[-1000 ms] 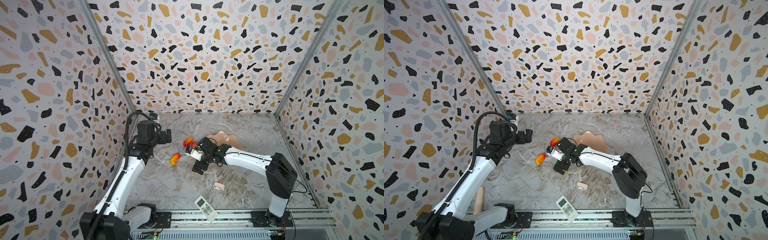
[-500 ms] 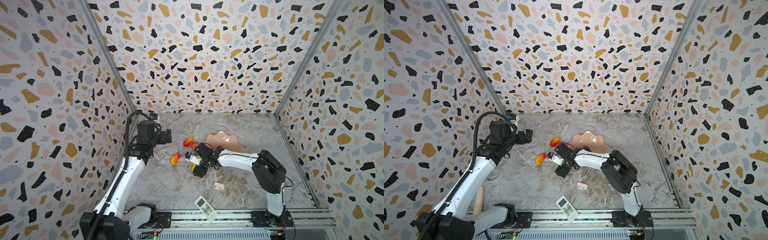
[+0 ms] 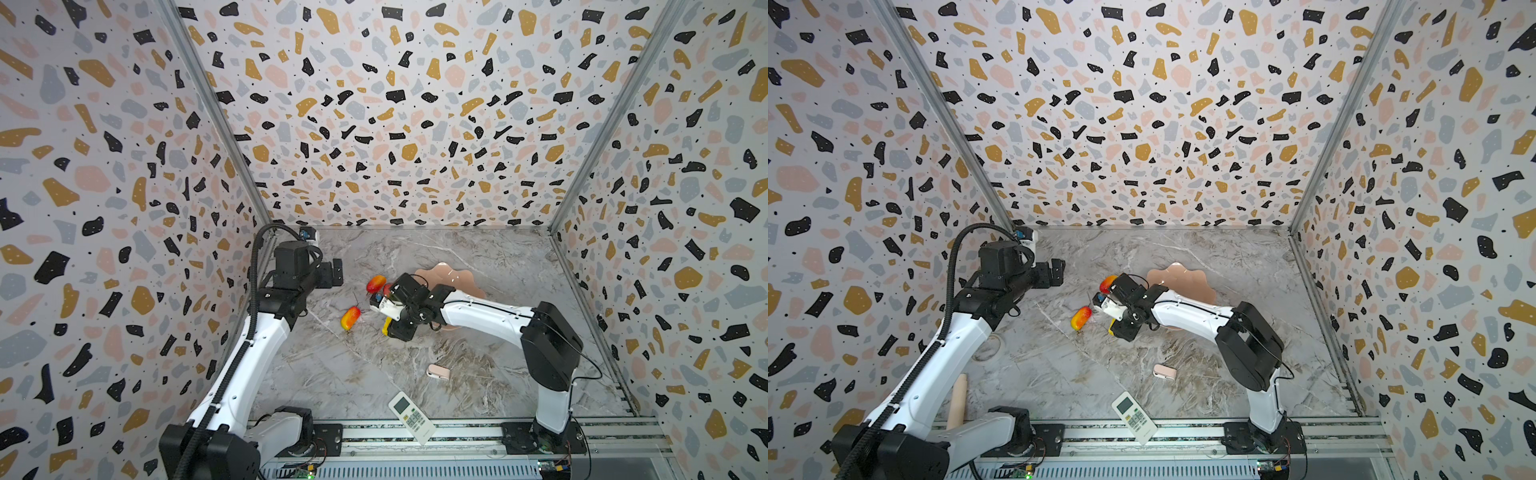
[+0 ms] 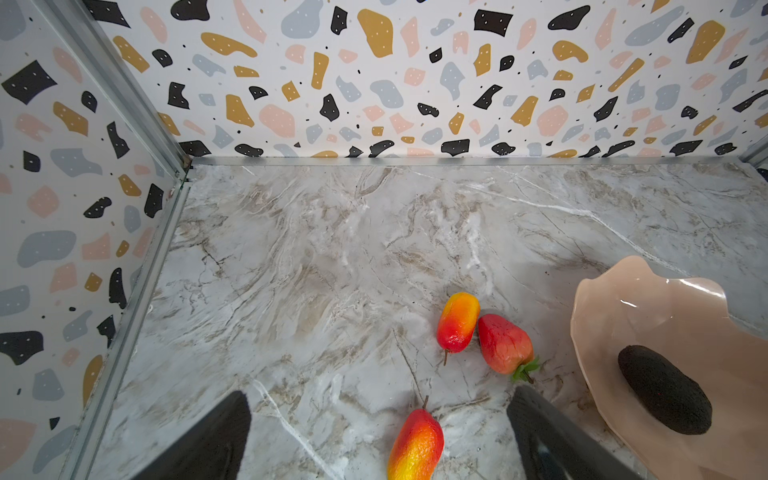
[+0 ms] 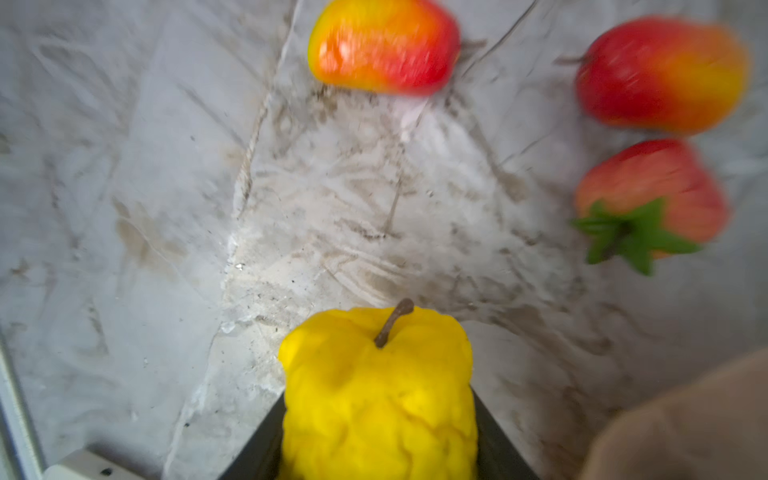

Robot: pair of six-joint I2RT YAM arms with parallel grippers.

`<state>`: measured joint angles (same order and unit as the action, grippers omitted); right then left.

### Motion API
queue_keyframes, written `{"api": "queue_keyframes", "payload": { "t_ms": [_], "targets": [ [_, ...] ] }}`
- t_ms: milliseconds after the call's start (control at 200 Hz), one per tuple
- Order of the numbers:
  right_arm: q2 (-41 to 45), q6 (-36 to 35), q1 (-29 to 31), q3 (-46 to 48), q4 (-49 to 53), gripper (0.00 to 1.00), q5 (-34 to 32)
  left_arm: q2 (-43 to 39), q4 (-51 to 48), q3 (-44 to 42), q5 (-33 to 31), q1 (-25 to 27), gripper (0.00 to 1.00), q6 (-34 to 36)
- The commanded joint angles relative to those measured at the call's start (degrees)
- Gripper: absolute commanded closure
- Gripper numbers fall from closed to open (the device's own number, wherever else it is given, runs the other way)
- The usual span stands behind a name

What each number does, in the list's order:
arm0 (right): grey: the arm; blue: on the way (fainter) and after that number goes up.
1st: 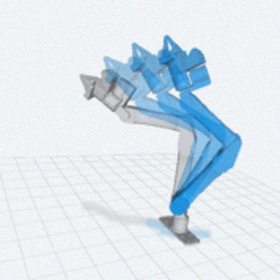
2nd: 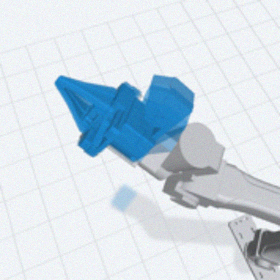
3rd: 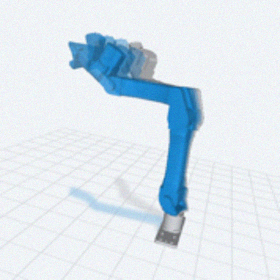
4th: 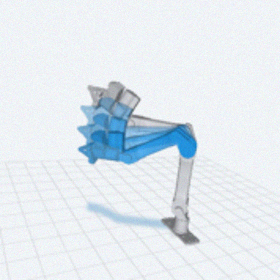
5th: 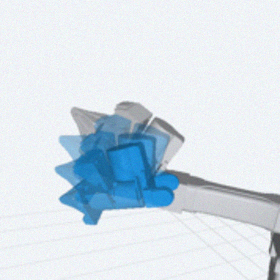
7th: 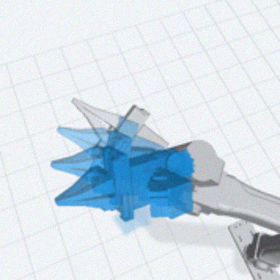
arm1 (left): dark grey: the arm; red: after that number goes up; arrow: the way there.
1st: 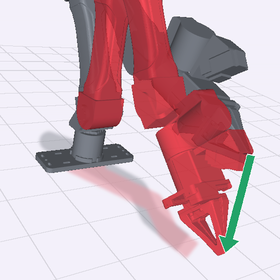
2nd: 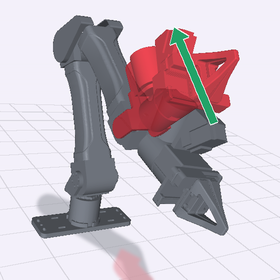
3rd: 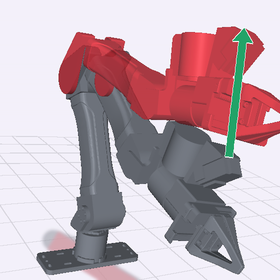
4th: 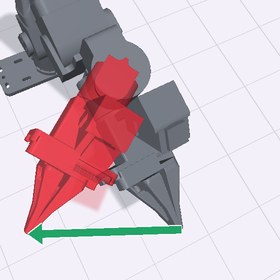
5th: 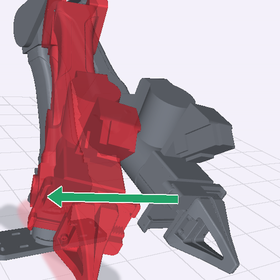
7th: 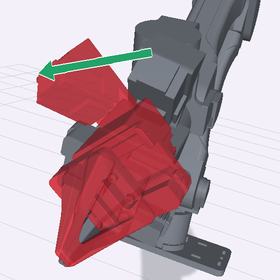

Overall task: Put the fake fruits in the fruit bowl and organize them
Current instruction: 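Lift the pear into the bowl beside the avocado and release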

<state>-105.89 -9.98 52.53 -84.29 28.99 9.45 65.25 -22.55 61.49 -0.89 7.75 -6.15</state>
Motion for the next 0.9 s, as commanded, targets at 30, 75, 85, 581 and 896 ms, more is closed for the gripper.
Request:
{"api": "queue_keyframes", "payload": {
  "t_ms": [30, 75, 85, 581, 896],
  "targets": [
    [9.9, 0.3, -5.3, -3.9, 3.2, 0.62, -0.5, -0.5, 1.6, 0.2, 0.7, 0.2, 0.00, 0.5],
    [10.7, 0.6, -7.2, -3.5, 3.6, 0.63, -1.7, -0.5, 1.6, 0.2, 0.9, 0.3, 0.00, 0.5],
    [10.7, 0.7, -7.6, -3.4, 3.7, 0.63, -2.1, -0.5, 1.7, 0.2, 0.9, 0.3, 0.01, 0.5],
    [8.1, 6.8, -14.6, 7.6, -3.0, 0.65, -6.4, -0.4, 1.7, 0.3, 1.0, 0.3, 0.00, 0.1],
    [4.7, 9.1, -13.4, 10.5, -8.0, 0.60, -5.8, 0.2, 1.9, 0.5, 1.4, 0.3, 0.01, -0.3]
  ]
}}
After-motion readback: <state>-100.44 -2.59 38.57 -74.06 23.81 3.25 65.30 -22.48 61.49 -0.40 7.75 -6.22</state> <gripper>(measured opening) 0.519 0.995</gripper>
